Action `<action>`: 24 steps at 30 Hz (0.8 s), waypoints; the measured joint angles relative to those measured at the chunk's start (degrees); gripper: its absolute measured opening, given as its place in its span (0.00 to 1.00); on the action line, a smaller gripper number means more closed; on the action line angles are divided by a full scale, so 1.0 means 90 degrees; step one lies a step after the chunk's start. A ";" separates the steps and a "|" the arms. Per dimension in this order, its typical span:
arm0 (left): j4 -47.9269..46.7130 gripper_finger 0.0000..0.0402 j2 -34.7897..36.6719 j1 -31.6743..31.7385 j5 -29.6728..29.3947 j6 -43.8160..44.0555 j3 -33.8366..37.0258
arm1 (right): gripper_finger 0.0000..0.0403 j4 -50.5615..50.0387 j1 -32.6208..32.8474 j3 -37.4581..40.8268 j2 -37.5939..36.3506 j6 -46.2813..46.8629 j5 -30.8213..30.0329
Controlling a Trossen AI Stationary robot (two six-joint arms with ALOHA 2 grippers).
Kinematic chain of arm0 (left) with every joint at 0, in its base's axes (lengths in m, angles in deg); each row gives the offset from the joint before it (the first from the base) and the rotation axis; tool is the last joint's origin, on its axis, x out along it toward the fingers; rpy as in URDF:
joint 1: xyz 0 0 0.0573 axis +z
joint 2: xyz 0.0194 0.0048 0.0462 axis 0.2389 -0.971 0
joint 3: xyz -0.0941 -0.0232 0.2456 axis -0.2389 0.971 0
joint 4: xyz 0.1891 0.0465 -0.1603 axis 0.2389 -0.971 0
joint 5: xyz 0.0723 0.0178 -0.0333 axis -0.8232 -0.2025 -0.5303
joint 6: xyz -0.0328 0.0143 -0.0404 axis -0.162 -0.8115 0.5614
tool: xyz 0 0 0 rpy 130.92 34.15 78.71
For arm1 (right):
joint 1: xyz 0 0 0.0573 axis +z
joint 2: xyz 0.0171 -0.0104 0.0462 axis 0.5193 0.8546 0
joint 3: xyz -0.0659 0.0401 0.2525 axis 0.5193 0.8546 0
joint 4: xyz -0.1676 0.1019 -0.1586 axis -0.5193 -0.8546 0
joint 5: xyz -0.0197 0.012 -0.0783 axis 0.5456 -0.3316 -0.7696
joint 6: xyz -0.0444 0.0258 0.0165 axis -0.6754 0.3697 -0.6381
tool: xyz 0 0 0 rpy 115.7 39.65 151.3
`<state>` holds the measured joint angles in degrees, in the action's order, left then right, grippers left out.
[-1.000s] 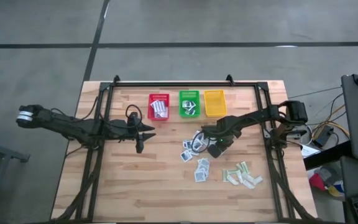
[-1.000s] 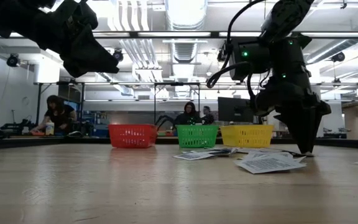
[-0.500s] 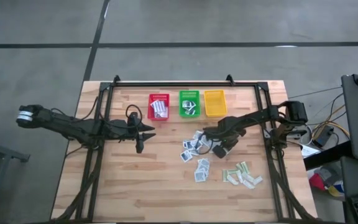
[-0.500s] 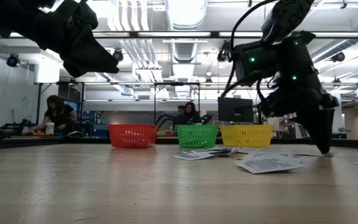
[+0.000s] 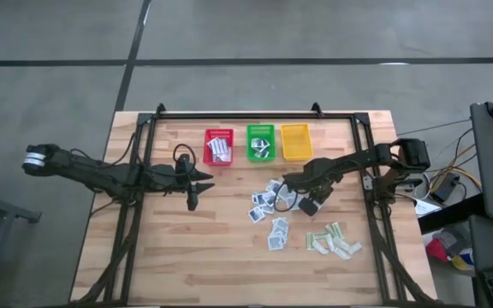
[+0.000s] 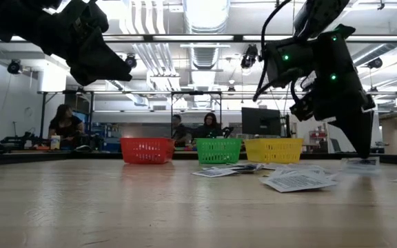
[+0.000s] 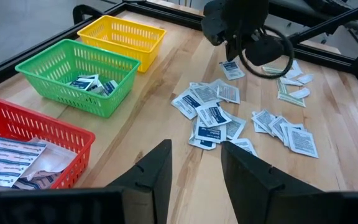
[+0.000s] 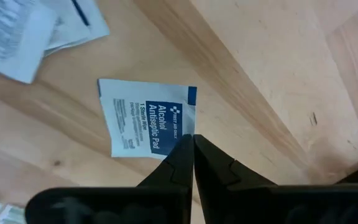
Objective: Pick & Place First Aid Supplies
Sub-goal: Put the alcohol pad into the green basket
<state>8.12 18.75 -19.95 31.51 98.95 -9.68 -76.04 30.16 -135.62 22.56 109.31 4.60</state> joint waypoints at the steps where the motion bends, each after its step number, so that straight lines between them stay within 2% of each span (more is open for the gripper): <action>1: 0.0002 0.33 0.0000 -0.0002 0.0000 0.0000 0.0000 | 0.02 0.0004 -0.0002 -0.0004 -0.0048 -0.0001 0.0000; 12: 0.0002 0.33 0.0001 0.0000 0.0000 0.0000 0.0000 | 0.02 0.0105 -0.0002 0.0004 -0.0196 -0.0034 -0.0134; 17: 0.0001 0.33 0.0000 -0.0001 0.0000 0.0000 0.0000 | 0.03 0.0492 -0.0002 0.0086 -0.0161 -0.0116 -0.0122; 24: 0.0002 0.33 0.0000 -0.0001 0.0000 0.0002 0.0000 | 0.15 0.0614 -0.0002 0.0113 -0.0134 -0.0365 -0.0097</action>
<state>8.14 18.74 -19.96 31.52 98.97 -9.68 -70.51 30.14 -134.61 21.36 106.03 3.73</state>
